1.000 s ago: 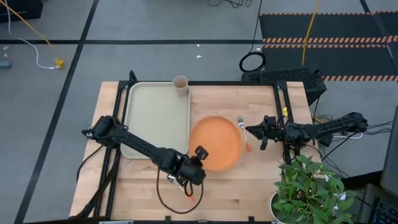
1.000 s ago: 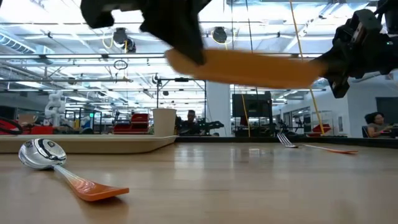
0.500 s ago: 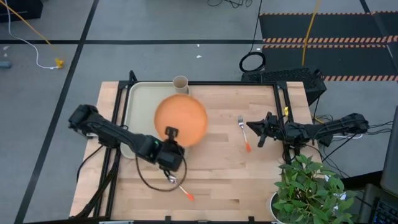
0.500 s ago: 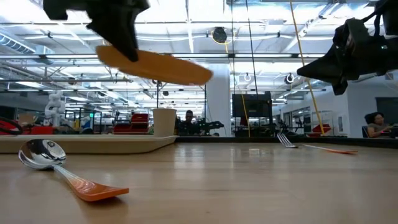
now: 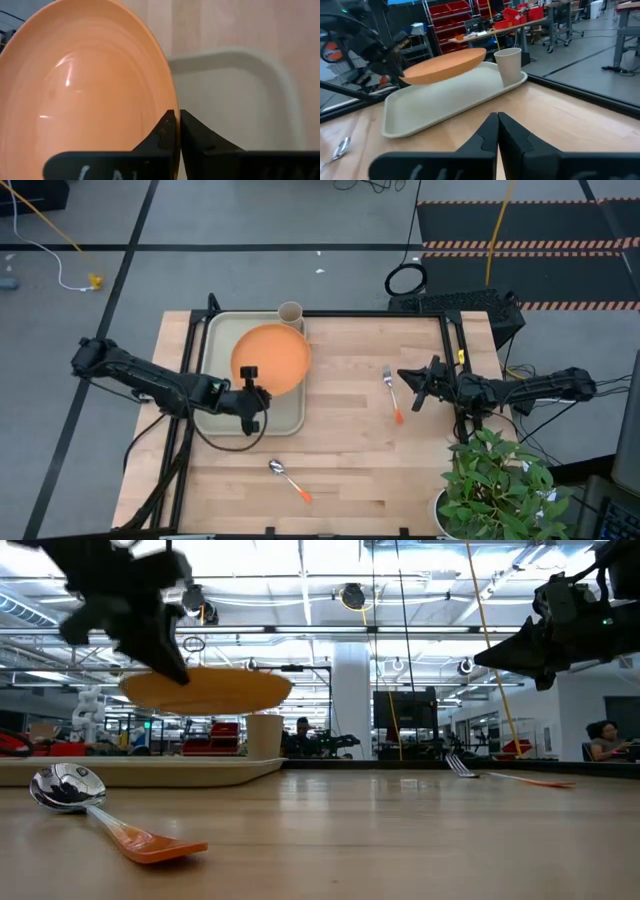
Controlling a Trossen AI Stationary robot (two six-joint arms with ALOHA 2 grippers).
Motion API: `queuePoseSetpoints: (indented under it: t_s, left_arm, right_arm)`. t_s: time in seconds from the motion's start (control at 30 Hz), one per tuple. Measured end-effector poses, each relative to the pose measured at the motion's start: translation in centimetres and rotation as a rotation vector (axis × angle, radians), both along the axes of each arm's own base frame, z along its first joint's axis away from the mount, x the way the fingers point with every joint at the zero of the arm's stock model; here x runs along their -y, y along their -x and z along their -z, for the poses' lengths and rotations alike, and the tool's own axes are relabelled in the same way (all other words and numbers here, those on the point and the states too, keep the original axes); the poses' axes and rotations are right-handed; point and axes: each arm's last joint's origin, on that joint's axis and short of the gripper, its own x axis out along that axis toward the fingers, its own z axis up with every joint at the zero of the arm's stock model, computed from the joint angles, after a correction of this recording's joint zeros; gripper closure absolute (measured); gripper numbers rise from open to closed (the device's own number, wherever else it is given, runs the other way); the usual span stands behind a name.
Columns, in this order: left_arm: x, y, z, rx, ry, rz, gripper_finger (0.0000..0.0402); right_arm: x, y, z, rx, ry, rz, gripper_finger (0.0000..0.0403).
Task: Pick and place plate/cup/fork/spoon on tray
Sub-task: Put the orange plate on the light brown tray
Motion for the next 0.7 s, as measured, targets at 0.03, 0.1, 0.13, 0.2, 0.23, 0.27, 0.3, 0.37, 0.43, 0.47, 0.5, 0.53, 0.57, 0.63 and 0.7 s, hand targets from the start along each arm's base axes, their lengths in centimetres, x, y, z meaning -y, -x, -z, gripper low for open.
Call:
queuePoseSetpoints:
  t_s: [0.03,0.1,0.13,0.2,0.23,0.27,0.3,0.37,0.43,0.47,0.5,0.53,0.57,0.63,0.7]
  left_arm:
    - [-0.4,0.2,0.6,0.004,-0.001,-0.007,0.0395]
    - [-1.2,0.5,1.7,0.001,0.008,-0.028,0.0393]
    - [-1.6,0.7,2.3,-0.013,0.013,-0.040,0.0389]
    - [-2.3,1.0,3.2,-0.035,0.030,-0.061,0.0384]
    - [-2.5,1.2,3.6,-0.040,0.039,-0.069,0.0384]
    - [-2.7,1.3,3.9,-0.039,0.046,-0.076,0.0385]
    - [-2.9,1.4,4.3,-0.036,0.049,-0.084,0.0388]
    - [-3.3,1.6,4.7,-0.032,0.050,-0.099,0.0394]
    - [-3.5,1.7,5.1,-0.032,0.052,-0.111,0.0395]
    - [-3.7,1.8,5.3,-0.036,0.052,-0.116,0.0393]
    - [-3.8,1.9,5.5,-0.039,0.052,-0.120,0.0389]
    - [-3.8,2.0,5.6,-0.036,0.053,-0.123,0.0384]
    - [-3.9,2.0,5.7,-0.032,0.057,-0.124,0.0381]
    - [-4.0,2.2,6.0,-0.041,0.061,-0.127,0.0377]
    - [-4.2,2.3,6.2,-0.046,0.064,-0.133,0.0375]
  right_arm:
    - [0.0,0.0,0.0,-0.003,0.005,0.003,0.0403]
    - [0.1,0.0,0.0,-0.008,0.014,0.010,0.0403]
    - [0.2,0.0,0.0,-0.008,0.017,0.012,0.0403]
    - [0.2,0.0,0.0,-0.009,0.018,0.016,0.0403]
    - [0.2,0.0,0.0,-0.009,0.017,0.018,0.0403]
    - [0.2,0.0,0.0,-0.009,0.017,0.019,0.0403]
    - [0.2,0.0,0.0,-0.009,0.017,0.020,0.0403]
    - [0.2,0.0,0.0,-0.007,0.017,0.020,0.0403]
    - [0.2,0.0,-0.1,0.000,0.017,0.019,0.0403]
    - [0.2,0.0,-0.1,0.003,0.017,0.019,0.0403]
    - [0.2,0.0,-0.1,0.007,0.016,0.019,0.0403]
    - [0.2,0.0,-0.2,0.014,0.016,0.018,0.0403]
    - [0.2,0.0,-0.3,0.021,0.015,0.016,0.0403]
    - [0.2,0.0,-0.3,0.028,0.015,0.015,0.0403]
    - [0.2,0.0,-0.3,0.028,0.014,0.015,0.0403]
